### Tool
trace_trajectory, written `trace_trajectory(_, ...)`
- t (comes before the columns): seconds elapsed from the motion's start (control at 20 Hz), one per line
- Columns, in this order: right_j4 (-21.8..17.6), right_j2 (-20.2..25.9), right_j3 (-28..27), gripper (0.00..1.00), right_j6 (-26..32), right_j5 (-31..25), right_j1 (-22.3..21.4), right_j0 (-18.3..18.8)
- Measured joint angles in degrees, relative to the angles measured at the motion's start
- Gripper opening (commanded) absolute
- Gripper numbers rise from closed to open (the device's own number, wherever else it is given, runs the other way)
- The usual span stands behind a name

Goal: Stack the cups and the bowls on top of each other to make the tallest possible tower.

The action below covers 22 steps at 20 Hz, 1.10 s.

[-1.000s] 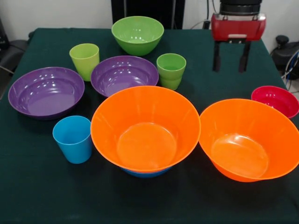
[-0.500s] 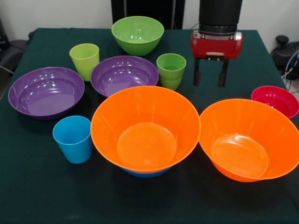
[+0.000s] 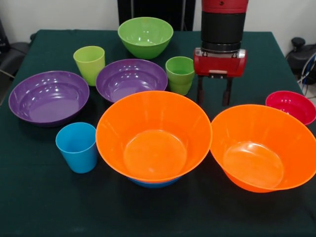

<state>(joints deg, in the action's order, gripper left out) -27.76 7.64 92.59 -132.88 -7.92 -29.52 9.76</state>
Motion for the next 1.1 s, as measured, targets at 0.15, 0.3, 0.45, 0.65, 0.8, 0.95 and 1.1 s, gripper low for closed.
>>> trace_trajectory(0.15, 0.0, 0.26, -0.16, 1.0, 0.0, 1.78, 0.86, 0.95)
trace_trajectory(0.3, 0.0, 0.36, -0.19, 1.0, 0.0, 2.3, 1.11, 1.31)
trace_trajectory(0.45, 0.01, 0.4, -0.52, 1.0, 0.0, 2.55, 1.57, 1.3)
trace_trajectory(0.65, -0.01, 0.55, -0.66, 1.0, 0.0, 2.55, 1.93, 1.28)
trace_trajectory(0.8, 0.0, 0.77, -0.68, 1.0, 0.0, 2.55, 1.95, 1.31)
trace_trajectory(0.95, 0.01, 1.47, -0.65, 1.0, 0.0, 2.57, 1.95, 1.7)
trace_trajectory(1.1, 0.01, 3.48, -0.14, 1.0, 0.0, 2.69, 1.7, 3.18)
